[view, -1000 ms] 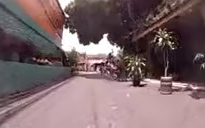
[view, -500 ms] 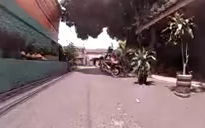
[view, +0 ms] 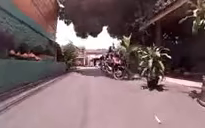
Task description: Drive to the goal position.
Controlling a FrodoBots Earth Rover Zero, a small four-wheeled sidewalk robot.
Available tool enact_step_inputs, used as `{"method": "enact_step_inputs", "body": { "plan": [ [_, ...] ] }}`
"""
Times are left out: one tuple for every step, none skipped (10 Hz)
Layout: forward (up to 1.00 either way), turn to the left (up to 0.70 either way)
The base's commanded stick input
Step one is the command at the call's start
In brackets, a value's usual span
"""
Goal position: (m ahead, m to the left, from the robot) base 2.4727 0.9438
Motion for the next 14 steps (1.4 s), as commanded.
{"method": "enact_step_inputs", "body": {
  "plan": [
    [1.0,0.0],
    [1.0,0.0],
    [1.0,0.0],
    [1.0,0.0],
    [1.0,0.0],
    [1.0,0.0],
    [1.0,0.0],
    [1.0,0.0],
    [1.0,0.0],
    [1.0,0.0],
    [1.0,0.0],
    [1.0,0.0],
    [1.0,0.0],
    [1.0,0.0]
  ]
}}
